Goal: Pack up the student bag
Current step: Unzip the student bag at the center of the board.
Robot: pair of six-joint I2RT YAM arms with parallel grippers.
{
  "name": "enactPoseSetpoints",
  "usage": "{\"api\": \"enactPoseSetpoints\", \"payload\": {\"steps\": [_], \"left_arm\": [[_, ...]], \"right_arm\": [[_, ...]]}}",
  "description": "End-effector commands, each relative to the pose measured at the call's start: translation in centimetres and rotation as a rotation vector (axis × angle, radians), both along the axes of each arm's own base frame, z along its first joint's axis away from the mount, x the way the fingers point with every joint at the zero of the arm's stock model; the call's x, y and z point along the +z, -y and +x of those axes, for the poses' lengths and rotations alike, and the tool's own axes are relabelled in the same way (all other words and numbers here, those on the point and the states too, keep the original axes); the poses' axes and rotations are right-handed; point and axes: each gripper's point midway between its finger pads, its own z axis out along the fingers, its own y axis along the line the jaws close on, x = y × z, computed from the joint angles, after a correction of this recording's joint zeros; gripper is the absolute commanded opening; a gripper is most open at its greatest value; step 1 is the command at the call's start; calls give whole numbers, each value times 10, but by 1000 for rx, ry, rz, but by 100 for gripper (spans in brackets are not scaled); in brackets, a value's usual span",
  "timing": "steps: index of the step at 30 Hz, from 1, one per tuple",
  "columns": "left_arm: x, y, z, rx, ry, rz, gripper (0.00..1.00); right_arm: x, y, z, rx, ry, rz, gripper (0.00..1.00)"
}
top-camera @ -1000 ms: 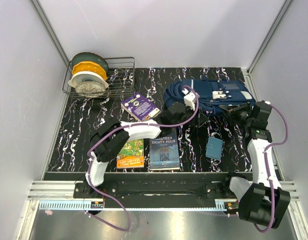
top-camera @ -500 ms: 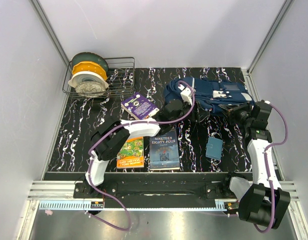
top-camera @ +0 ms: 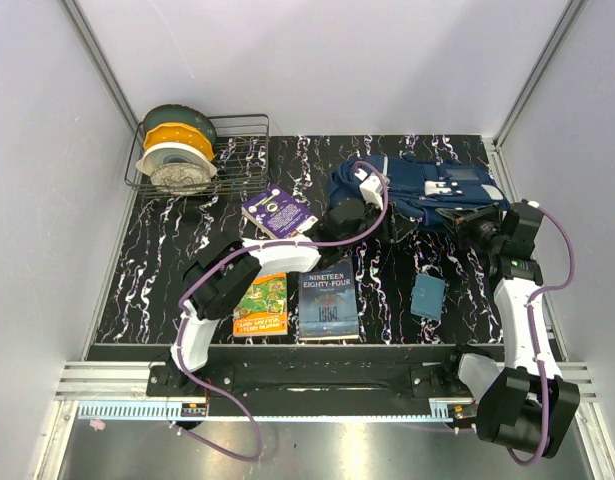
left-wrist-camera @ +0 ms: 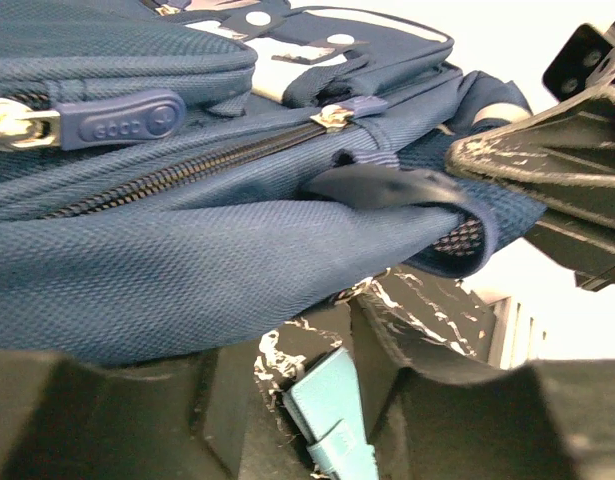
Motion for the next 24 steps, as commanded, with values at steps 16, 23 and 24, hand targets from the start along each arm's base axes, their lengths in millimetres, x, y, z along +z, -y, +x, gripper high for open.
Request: {"api": "enactPoseSetpoints", "payload": {"steps": [16, 23, 24], "left_arm": [[56, 2, 20, 69, 71, -190, 47], [59, 3, 22, 81, 66, -205, 44], [57, 2, 23, 86, 63, -201, 42]], "right_arm": [[56, -25, -8, 122, 162, 59, 0], [58, -27, -10, 125, 164, 62, 0], [57, -27, -11, 126, 162, 66, 0]]}}
